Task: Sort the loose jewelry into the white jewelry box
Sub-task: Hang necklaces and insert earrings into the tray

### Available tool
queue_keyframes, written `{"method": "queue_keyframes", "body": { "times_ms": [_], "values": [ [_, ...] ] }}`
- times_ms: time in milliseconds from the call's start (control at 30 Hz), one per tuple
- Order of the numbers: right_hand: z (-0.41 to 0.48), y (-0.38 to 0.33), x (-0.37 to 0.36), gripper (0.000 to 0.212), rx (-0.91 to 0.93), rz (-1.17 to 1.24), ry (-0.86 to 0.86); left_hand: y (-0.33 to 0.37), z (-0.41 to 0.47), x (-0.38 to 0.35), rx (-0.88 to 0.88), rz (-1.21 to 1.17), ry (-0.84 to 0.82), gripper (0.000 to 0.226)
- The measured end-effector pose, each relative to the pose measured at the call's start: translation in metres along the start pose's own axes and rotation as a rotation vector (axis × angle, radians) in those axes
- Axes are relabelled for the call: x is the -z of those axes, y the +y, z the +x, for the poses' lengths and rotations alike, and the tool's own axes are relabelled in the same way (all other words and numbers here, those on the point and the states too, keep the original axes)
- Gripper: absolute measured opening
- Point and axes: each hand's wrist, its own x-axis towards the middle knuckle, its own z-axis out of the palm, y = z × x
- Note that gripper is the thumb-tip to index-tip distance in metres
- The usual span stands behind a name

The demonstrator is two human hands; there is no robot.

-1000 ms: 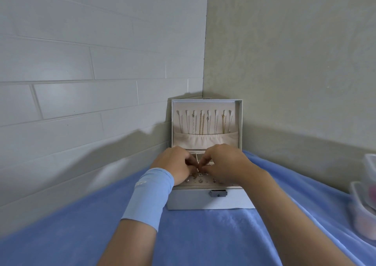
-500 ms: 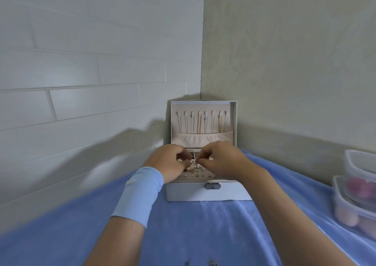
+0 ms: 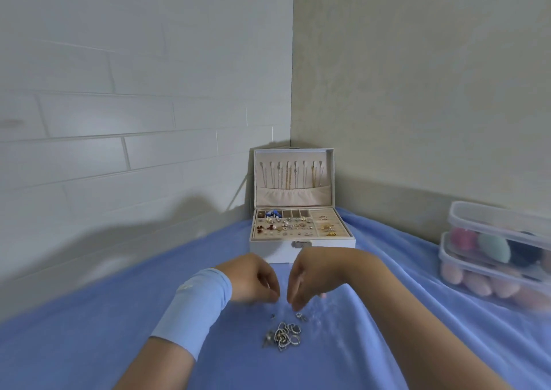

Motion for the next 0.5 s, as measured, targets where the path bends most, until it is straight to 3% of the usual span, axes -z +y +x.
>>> {"method": "queue_keyframes", "body": {
  "times_ms": [100, 233, 500],
  "values": [
    [-0.009, -0.007, -0.009, 0.017, -0.058, -0.076, -0.065, 0.003, -0.010, -0.011, 0.050, 0.056, -0.055, 0.002],
    [-0.011, -0.012, -0.013, 0.011, -0.070, -0.094, 0.017, 0.006, -0.013, -0.017, 0.077, 0.111, -0.012, 0.003],
    [-0.007, -0.011, 0.000, 0.012, -0.014, 0.087, 0.095, 0.000, -0.007, 0.001, 0.077, -0.030, 0.075, 0.002]
  ]
}}
